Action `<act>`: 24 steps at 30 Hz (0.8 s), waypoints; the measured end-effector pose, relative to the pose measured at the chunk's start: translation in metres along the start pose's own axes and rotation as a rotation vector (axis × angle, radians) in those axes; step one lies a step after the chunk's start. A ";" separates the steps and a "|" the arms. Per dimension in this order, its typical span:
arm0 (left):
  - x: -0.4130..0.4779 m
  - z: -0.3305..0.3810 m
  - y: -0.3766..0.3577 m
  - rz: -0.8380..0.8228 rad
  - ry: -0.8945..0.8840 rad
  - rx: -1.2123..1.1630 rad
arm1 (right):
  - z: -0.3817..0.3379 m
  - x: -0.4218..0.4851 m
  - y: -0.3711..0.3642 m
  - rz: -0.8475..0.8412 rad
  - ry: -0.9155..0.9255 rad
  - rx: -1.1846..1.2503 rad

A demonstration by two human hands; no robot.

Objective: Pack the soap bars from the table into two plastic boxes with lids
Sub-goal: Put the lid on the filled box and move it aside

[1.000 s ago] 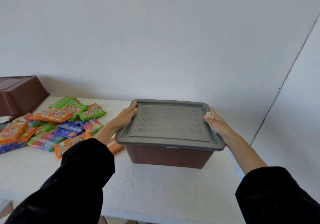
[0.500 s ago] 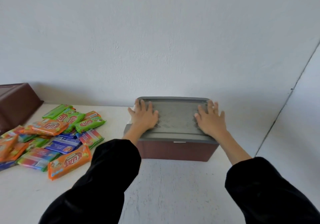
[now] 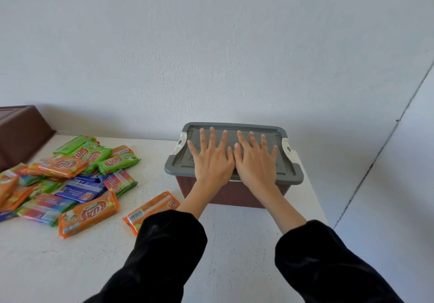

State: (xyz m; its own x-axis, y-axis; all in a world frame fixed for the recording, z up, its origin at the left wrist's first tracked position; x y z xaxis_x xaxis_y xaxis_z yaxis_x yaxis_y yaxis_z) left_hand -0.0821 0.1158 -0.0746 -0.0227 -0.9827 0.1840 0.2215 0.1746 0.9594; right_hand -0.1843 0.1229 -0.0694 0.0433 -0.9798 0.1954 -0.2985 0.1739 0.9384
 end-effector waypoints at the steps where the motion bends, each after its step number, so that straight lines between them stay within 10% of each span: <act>1: 0.008 -0.003 0.000 0.010 0.005 0.001 | -0.002 0.008 -0.001 -0.008 -0.005 0.010; 24: 0.124 -0.011 -0.018 -0.266 0.032 -0.041 | 0.013 0.122 -0.019 -0.094 -0.156 0.044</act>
State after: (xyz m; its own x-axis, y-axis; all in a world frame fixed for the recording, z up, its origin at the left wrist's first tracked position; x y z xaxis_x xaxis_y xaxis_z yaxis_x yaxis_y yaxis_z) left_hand -0.0785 -0.0095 -0.0711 -0.0549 -0.9952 -0.0806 0.2508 -0.0918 0.9637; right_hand -0.1861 -0.0009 -0.0672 -0.0749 -0.9955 0.0577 -0.3416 0.0800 0.9364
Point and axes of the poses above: each hand's wrist, its own x-axis towards the middle knuckle, its own y-axis out of the back of the hand, z = x × y, the point moved 3 cm from there along x, towards the middle knuckle, and after that the axes turned 8 degrees about -z, right-handed, at the moved point
